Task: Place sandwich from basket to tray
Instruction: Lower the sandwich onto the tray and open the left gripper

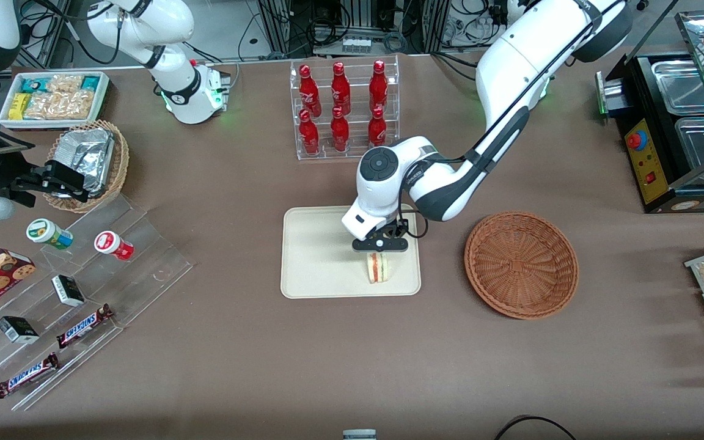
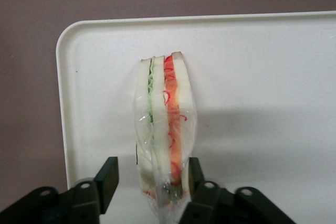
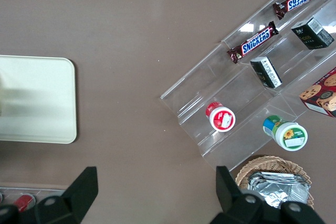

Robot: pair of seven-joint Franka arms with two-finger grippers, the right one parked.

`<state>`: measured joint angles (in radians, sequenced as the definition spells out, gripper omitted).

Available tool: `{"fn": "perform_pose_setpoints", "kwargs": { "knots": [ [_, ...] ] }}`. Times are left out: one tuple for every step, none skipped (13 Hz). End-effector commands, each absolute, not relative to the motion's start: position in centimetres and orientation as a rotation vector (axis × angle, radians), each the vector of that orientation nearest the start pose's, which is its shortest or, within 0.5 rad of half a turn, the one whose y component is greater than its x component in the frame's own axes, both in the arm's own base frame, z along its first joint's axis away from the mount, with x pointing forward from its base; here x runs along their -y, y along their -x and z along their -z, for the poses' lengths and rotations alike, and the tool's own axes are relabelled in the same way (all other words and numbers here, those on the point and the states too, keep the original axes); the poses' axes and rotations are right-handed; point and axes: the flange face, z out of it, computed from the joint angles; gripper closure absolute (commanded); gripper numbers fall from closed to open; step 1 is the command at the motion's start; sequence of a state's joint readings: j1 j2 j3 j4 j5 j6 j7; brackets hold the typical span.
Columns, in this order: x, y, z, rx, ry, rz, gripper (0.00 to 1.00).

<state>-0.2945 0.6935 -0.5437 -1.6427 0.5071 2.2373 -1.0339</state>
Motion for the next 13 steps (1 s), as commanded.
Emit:
{"fn": "perform_pose_setpoints", "kwargs": {
  "knots": [
    [46.8, -51.0, -26.5, 0.024, 3.124, 0.135, 0.0],
    [46.7, -51.0, -26.7, 0.039, 3.118, 0.12, 0.0],
    [46.4, -50.9, -27.4, 0.057, 3.096, 0.11, 0.0],
    [46.0, -51.0, -28.4, 0.068, 3.07, 0.111, 0.0],
    [45.8, -51.3, -29.8, 0.088, 3.061, 0.112, 0.0],
    [45.6, -51.5, -31.5, 0.12, 3.069, 0.102, 0.0],
    [45.2, -51.7, -32.8, 0.151, 3.082, 0.089, 0.0],
    [44.4, -52.2, -34.2, 0.196, 3.097, 0.085, 0.0],
    [43.8, -52.5, -35.4, 0.23, 3.097, 0.071, 0.0],
    [43.2, -52.5, -36.4, 0.25, 3.087, 0.063, 0.0],
    [42.8, -52.3, -37.9, 0.264, 3.077, 0.069, 0.0],
    [42.3, -52.2, -39.4, 0.288, 3.072, 0.071, 0.0],
    [41.3, -52.4, -41.2, 0.332, 3.08, 0.069, 0.0]
  ]
}}
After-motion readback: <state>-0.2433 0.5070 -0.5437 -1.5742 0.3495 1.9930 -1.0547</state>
